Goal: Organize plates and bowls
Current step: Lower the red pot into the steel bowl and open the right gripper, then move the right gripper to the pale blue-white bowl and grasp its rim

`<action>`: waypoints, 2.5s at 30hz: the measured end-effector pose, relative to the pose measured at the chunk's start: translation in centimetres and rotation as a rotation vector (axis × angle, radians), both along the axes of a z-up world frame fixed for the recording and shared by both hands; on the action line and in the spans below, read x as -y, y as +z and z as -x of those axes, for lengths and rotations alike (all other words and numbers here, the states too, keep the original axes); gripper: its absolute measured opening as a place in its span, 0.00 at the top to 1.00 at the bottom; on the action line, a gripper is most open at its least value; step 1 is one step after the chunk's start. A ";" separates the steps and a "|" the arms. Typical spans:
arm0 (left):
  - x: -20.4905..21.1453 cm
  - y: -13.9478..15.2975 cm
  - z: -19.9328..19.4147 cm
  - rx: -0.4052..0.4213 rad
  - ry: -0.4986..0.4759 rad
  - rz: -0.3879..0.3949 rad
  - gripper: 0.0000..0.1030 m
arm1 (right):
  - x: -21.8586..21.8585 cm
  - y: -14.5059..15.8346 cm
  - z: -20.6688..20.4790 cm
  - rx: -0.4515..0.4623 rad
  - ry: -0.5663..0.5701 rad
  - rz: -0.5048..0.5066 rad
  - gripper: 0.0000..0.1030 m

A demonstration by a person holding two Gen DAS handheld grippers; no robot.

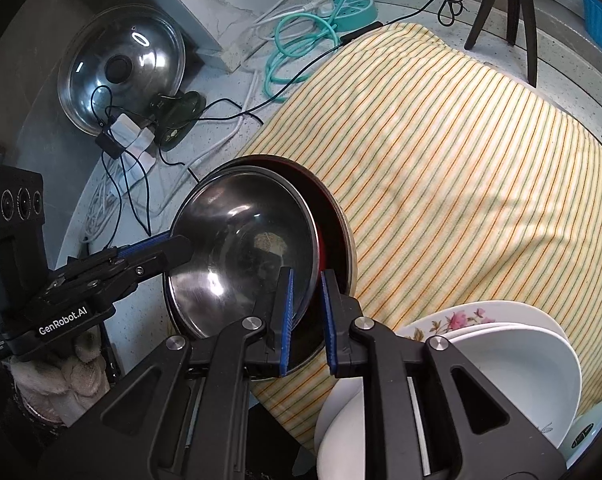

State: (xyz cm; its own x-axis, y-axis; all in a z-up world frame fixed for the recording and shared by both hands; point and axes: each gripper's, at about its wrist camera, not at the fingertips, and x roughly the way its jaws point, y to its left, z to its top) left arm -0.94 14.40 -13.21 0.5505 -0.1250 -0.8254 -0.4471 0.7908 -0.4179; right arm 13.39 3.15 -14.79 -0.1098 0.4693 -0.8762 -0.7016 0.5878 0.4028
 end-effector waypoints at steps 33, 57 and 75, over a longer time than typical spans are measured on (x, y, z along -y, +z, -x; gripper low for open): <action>4.5 5.1 -2.7 0.141 -0.111 -0.018 0.82 | 7.8 6.6 -1.5 0.072 -0.120 -0.153 0.59; 20.7 3.3 -9.0 0.119 -0.518 0.090 0.68 | 31.8 6.6 -4.0 0.176 -0.597 -0.022 0.22; 29.4 -0.1 -12.9 0.042 -0.694 0.078 0.68 | 38.8 1.1 -2.8 0.063 -0.725 0.008 0.39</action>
State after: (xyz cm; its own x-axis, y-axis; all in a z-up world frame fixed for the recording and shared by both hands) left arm 11.97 -14.95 -13.33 0.3535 -0.5172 -0.7795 0.1681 0.8548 -0.4910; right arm 16.18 -35.67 -13.69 0.2770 0.3984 -0.8744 -0.1565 0.9165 0.3681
